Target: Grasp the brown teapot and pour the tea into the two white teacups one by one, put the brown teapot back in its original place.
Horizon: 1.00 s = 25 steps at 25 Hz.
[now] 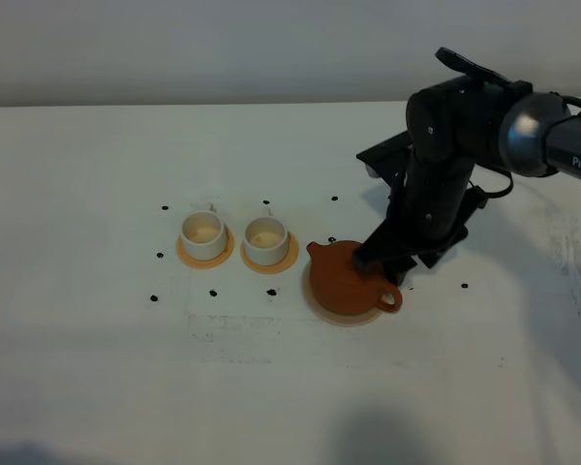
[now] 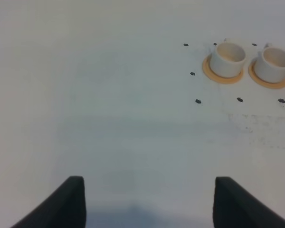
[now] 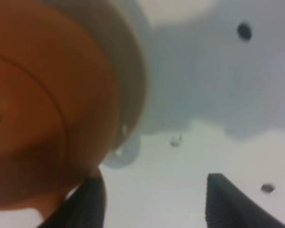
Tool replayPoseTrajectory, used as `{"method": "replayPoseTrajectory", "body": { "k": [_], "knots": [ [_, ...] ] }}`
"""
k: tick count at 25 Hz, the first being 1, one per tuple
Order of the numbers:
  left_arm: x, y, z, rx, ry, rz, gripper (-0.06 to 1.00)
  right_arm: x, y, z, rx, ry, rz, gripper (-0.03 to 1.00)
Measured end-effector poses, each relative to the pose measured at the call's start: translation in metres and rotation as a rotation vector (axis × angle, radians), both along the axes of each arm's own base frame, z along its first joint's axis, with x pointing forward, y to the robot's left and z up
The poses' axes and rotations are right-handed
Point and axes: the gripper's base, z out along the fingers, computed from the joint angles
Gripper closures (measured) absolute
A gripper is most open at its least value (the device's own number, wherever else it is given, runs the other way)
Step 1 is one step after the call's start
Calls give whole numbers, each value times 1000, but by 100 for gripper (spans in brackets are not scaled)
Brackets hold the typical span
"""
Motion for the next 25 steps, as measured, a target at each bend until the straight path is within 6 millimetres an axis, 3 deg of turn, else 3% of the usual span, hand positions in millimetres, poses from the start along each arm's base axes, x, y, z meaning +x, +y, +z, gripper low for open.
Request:
{"method": "replayPoseTrajectory", "body": {
  "k": [7,13,25],
  "knots": [
    [0,0,0,0,0,0,36,-5,-1,-7,5,30,-8,50],
    [0,0,0,0,0,0,36,-8,0,7,41,12,-15,50],
    [0,0,0,0,0,0,36,-14,8,7,45,25,2,50]
  ]
}}
